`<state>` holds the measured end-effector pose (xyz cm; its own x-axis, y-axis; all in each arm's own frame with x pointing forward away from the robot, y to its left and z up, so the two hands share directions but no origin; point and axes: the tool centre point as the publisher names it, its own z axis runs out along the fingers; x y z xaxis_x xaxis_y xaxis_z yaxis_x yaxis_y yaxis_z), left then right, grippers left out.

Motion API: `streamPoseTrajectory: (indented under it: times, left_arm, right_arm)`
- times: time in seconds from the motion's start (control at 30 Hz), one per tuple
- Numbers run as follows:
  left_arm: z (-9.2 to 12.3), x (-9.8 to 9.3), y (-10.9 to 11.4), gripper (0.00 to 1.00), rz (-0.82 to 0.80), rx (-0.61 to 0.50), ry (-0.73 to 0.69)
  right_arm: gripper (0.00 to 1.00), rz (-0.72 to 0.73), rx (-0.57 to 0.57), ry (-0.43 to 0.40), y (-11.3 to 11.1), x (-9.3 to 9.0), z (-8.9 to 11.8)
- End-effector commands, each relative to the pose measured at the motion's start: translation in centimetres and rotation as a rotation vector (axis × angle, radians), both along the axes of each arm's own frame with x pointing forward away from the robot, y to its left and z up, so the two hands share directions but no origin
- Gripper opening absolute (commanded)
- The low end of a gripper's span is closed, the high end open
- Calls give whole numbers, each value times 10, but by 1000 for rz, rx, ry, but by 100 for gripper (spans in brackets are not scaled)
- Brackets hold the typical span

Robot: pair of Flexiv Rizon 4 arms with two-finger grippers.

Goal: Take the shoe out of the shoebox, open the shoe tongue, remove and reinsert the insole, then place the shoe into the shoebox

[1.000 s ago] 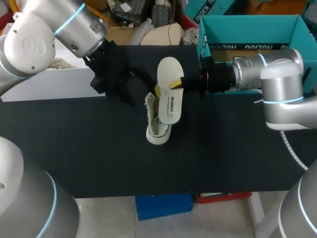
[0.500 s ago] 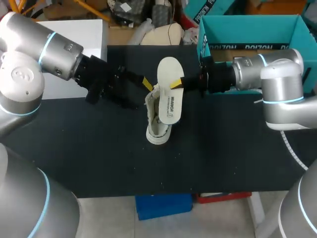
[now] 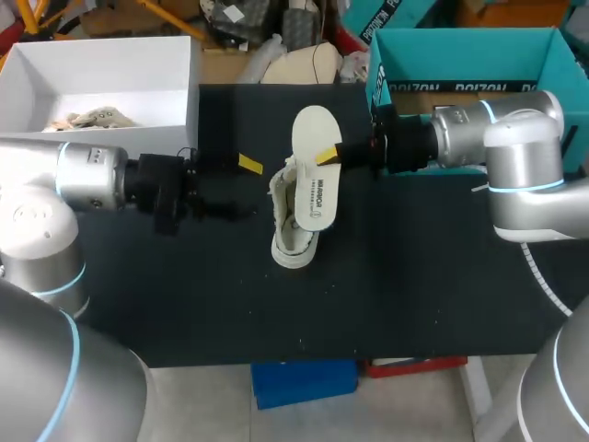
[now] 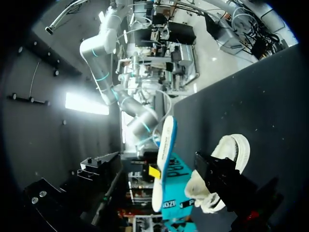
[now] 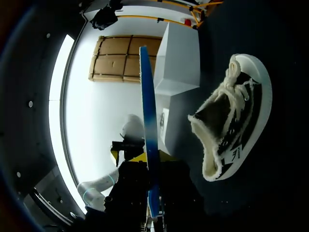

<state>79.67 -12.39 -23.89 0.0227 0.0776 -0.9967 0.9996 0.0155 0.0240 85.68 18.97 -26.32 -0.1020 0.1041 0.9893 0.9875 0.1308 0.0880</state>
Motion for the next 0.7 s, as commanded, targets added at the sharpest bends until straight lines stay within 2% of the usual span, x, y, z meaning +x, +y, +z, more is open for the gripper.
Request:
streamPoseTrajectory:
  times: [0.03,0.3,0.63,0.67,0.7]
  left_arm:
    - [-5,-1,-2,100,81,-42,-17]
    - [-6,9,-4,100,116,-21,-54]
    - [-28,24,-31,100,91,-65,-51]
    - [-29,25,-34,94,91,-66,-53]
    - [-29,27,-37,81,90,-65,-54]
  right_arm:
    - [0,0,-4,1,1,0,0]
    - [0,0,-4,1,1,0,0]
    - [0,0,-4,1,1,0,0]
    - [0,0,-4,1,1,0,0]
    - [0,0,-4,1,1,0,0]
